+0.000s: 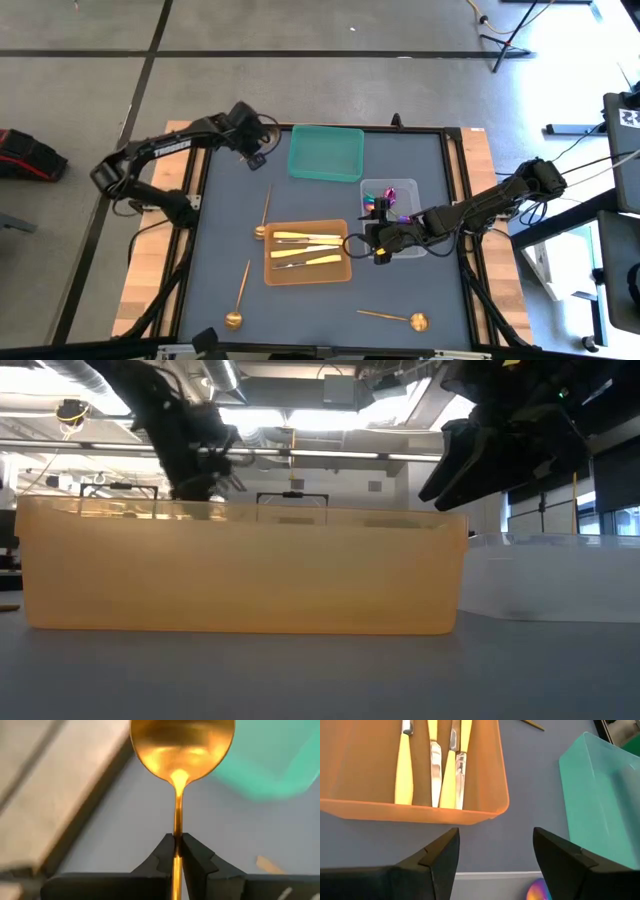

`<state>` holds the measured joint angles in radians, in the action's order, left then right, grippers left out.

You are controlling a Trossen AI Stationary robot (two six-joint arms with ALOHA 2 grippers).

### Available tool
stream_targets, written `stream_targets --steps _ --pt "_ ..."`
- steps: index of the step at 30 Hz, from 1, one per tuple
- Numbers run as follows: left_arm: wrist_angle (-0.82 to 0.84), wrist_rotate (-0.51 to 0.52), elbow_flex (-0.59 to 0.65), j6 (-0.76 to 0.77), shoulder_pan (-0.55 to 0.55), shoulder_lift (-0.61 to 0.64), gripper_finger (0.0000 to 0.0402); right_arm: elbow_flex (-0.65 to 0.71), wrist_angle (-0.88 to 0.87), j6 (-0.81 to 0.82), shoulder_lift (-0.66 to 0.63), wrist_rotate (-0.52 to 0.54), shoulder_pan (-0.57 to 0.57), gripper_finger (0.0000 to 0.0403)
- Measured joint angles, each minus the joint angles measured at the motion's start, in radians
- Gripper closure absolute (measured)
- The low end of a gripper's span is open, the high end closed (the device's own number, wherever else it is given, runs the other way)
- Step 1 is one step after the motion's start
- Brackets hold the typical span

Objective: Sort silverware by color (type)
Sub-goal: Put the gold spoon into the green bin

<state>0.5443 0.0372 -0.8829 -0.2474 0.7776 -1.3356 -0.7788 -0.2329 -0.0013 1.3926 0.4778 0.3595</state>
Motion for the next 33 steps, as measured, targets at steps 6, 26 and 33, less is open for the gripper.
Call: stream_targets --steps 6,26,33 --pt "-0.223 -0.009 -0.002 0.006 -0.081 0.040 0.0387 0.000 0.005 -0.003 0.000 0.003 0.000 0.0164" --pt "-0.573 -0.084 -0.205 0.114 -0.211 -0.180 0.0377 0.000 0.067 -0.060 0.000 0.011 0.000 0.0164" --pt "-0.570 -0.259 -0.322 0.082 -0.231 -0.354 0.0376 0.000 0.054 -0.059 0.000 0.011 0.000 0.0164"
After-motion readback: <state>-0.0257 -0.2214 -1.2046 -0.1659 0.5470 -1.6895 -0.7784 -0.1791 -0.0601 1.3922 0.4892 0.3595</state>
